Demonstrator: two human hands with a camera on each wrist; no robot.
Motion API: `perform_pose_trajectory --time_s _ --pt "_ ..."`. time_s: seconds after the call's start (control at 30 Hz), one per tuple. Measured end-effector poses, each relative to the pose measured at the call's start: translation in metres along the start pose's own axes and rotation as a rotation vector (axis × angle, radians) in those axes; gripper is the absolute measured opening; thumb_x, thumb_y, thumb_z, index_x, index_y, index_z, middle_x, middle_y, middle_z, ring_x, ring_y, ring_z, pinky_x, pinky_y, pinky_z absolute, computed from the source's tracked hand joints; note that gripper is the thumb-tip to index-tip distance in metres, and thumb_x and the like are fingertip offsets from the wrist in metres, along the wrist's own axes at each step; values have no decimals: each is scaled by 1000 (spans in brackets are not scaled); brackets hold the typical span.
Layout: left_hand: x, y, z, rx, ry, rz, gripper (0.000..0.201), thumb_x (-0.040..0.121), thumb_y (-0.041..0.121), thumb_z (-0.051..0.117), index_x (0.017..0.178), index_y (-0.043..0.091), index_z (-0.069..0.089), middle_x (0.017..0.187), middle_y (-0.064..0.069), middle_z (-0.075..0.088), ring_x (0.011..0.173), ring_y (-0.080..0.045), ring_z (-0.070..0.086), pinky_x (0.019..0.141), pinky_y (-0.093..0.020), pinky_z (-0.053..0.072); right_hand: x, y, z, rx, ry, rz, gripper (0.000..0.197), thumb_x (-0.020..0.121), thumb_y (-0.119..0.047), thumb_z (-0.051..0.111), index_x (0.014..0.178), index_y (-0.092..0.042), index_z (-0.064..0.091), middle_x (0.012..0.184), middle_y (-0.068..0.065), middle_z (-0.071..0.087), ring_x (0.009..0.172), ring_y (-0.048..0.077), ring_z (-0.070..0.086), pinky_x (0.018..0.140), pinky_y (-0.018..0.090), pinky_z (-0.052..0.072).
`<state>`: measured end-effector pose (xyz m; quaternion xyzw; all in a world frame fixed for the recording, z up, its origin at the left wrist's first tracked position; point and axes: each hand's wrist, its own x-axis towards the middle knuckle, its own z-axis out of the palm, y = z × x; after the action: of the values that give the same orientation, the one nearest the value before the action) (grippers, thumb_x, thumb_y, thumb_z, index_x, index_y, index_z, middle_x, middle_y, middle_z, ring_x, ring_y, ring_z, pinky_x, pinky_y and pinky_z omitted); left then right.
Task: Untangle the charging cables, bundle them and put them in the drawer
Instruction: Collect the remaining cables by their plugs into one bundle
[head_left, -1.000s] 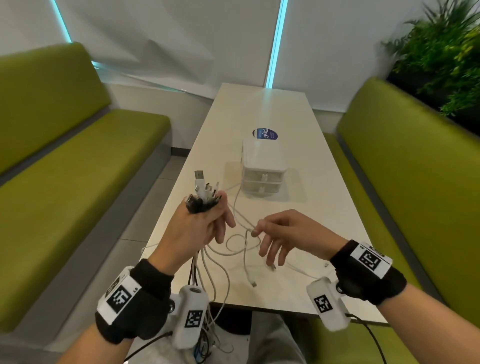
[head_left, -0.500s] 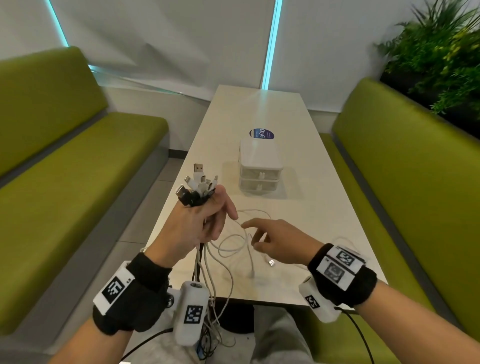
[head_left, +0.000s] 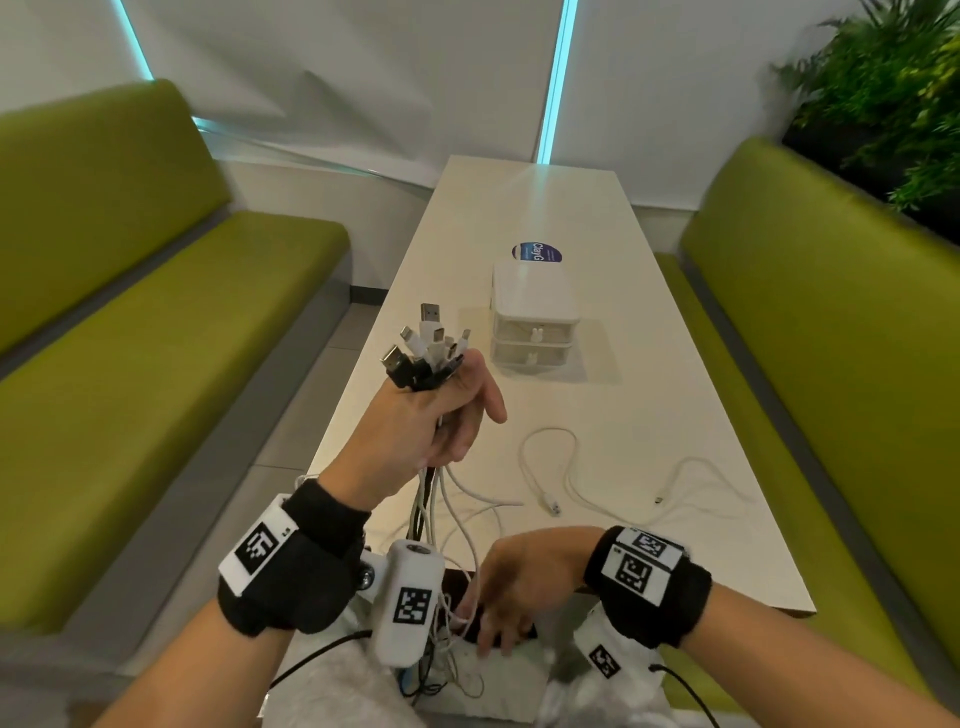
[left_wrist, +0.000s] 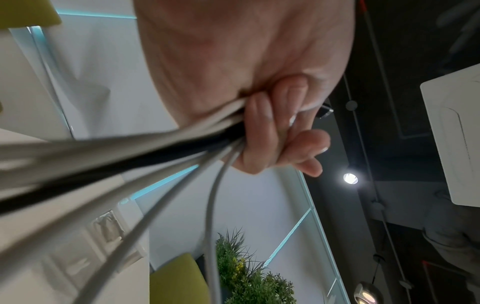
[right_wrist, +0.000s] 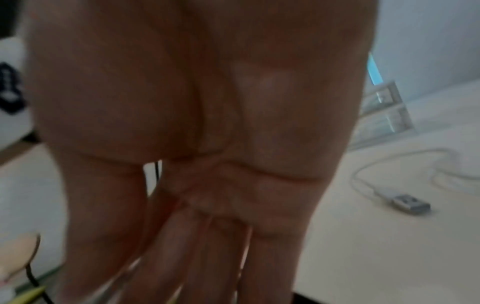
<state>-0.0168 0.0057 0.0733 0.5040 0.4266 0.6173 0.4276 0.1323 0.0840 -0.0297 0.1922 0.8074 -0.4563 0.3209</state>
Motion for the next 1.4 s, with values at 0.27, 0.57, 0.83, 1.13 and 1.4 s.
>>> perform_pose_trajectory --time_s 0.27,0.57,0.83,1.13,1.4 --pt "-8 5 -1 -69 -49 -41 40 95 34 45 67 15 66 39 1 45 26 -5 28 34 -21 15 -2 10 17 -36 -195 113 35 96 -8 54 128 -20 61 112 17 70 79 24 71 74 32 57" --pt "-16 10 -5 -112 -43 -75 41 96 35 45 67 12 65 39 -1 44 25 -2 25 36 -27 11 -28 7 -38 -118 497 90 29 93 -23 57 122 -27 58 94 4 71 48 9 61 50 24 52" --pt "-9 14 1 -201 -58 -69 42 96 30 41 67 12 64 39 -1 43 26 -2 24 34 -19 15 -3 9 -1 -252 -89 237 21 94 -15 58 111 -16 69 72 -8 72 60 10 59 68 25 52" --pt "0 -5 7 -205 -88 -122 41 89 40 46 69 10 64 40 -1 43 25 -2 26 33 -17 19 -3 47 -47 -295 714 321 36 96 -45 51 116 -16 55 101 5 65 86 23 63 67 30 44" --pt "-1 -11 3 -193 -75 -141 41 92 38 43 70 10 64 39 0 43 26 -2 25 34 -20 16 32 43 -10 -428 498 -16 50 94 -35 57 141 -36 40 112 -2 45 92 22 53 78 32 42"
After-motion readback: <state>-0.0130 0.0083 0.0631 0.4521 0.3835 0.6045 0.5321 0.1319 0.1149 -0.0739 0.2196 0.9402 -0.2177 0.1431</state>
